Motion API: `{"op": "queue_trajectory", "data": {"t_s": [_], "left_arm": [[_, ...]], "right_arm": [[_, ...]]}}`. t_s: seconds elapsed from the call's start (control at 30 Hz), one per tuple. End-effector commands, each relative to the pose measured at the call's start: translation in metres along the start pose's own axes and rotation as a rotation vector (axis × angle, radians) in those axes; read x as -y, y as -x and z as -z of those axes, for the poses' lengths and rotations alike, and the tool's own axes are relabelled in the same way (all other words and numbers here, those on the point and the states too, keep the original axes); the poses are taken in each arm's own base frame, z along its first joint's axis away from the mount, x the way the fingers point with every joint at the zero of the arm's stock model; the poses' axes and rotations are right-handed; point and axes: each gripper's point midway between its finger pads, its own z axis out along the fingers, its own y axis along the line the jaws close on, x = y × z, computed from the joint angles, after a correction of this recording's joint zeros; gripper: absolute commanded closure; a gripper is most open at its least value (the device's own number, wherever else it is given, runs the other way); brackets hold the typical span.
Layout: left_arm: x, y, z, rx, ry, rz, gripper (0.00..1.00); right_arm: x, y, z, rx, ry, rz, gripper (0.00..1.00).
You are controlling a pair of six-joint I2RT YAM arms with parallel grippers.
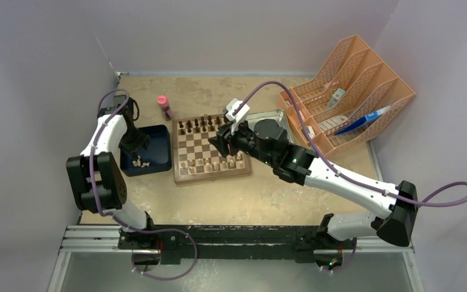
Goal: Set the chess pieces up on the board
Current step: Pick up the chess piece from the storage box.
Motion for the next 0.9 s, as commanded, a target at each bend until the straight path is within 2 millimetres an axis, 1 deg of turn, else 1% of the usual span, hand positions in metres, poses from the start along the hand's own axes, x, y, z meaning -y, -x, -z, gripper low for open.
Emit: {"op": "queue_trajectory", "data": {"t_s": [0.0,0.13,0.27,0.33,0.37,0.43,0.5,0.7,0.87], "left_arm": [[0.004,0.028,-0.011,0.017,-0.044,-0.188,0.52],[-0.008,0.03,-0.025,0.006,-0.027,-0.182,0.52],[-0.008,0.026,-0.035,-0.016,-0.035,-0.191,0.55],[-0.012,0.026,-0.038,-0.019,-0.012,-0.201,0.56],[-0.014,0.027,-0.039,-0.017,0.001,-0.204,0.58],[-0.018,0.028,-0.04,-0.009,0.014,-0.208,0.64],[-0.022,0.03,-0.041,-0.002,0.019,-0.213,0.68],[-0.032,0.03,-0.049,-0.016,0.017,-0.211,0.69],[-0.03,0.023,-0.057,-0.043,-0.02,-0.214,0.69]], "right_arm": [[-0.007,0.009,0.006,0.036,0.03,-0.016,0.48],[-0.006,0.007,0.008,0.037,0.029,-0.012,0.48],[-0.009,0.004,0.006,0.027,0.045,-0.003,0.48],[-0.009,0.003,0.004,0.023,0.048,0.002,0.48],[-0.009,0.003,0.004,0.02,0.047,0.003,0.48],[-0.009,0.002,0.003,0.016,0.047,0.003,0.48],[-0.009,0.001,0.003,0.016,0.046,0.002,0.48],[-0.007,-0.003,0.002,0.004,0.036,-0.003,0.47],[-0.006,-0.002,0.002,0.011,0.027,-0.007,0.47]]}}
